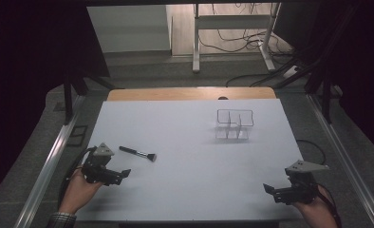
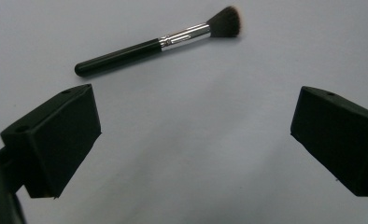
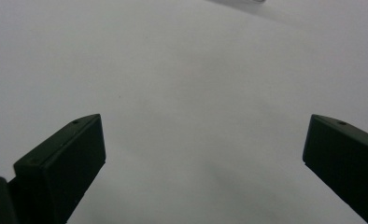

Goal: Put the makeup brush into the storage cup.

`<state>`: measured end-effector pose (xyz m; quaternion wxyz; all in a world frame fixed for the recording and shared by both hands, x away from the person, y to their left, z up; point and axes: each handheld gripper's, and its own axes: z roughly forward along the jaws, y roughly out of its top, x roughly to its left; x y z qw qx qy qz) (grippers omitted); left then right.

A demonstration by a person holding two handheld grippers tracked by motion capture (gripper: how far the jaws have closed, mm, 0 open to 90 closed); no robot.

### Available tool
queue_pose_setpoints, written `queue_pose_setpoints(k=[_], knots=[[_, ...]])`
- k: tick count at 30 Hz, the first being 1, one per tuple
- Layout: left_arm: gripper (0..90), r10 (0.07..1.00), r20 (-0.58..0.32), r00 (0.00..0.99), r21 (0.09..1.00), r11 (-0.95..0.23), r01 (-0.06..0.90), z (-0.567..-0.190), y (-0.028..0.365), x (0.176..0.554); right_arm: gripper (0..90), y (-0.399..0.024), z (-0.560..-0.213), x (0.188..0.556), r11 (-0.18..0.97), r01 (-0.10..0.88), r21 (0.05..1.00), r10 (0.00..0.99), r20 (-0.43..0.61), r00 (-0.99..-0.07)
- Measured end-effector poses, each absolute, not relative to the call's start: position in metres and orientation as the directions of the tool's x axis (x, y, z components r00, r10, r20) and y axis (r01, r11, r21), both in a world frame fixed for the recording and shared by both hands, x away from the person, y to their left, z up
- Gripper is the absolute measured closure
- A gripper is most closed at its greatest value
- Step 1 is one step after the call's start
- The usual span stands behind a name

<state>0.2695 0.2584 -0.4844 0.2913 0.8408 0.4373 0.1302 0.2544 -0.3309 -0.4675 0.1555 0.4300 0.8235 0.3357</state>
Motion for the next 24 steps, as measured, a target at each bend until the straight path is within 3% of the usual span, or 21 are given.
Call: queue_pose_setpoints(k=[24], knots=[[1.2, 0.797, -0.037, 0.603, 0.579, -0.474, 0.663, -0.483, 0.258, 0.294, 0.0, -0.332, -0.468, 0.255, 0.392, 0.609, 0.69, 0.822, 0.035, -0.568]])
